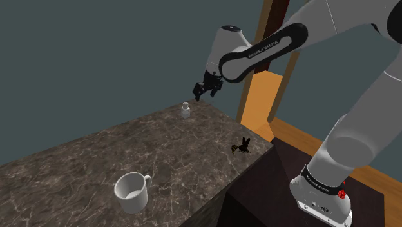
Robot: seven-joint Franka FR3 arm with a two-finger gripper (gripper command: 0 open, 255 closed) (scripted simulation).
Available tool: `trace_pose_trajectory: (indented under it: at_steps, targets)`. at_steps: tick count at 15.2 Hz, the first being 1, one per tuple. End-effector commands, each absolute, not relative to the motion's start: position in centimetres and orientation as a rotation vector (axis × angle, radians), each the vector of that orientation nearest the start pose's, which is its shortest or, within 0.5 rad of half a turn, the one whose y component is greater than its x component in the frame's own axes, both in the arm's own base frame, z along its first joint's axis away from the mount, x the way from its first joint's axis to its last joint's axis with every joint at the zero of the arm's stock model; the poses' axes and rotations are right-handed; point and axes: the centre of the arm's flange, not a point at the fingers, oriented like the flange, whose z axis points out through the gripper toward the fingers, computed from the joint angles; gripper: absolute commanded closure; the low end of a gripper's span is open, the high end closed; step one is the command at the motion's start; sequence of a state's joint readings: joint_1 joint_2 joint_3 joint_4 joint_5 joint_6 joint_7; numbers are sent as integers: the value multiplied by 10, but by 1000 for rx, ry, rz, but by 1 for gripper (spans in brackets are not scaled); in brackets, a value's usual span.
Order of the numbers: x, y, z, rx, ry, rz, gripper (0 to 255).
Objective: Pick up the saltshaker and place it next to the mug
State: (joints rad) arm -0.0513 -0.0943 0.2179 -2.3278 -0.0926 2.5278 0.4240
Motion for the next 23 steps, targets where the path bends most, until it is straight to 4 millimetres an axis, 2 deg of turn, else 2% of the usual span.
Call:
trace_pose_trajectory:
  at_steps: [1, 11, 18, 23]
  targets:
    - [527, 92, 385, -3087, 303, -487, 0]
    - [614, 107, 296, -3089, 361, -548, 0]
    - [626, 105, 261, -3089, 361, -548, 0]
    - [627, 105, 258, -3089, 361, -548, 0]
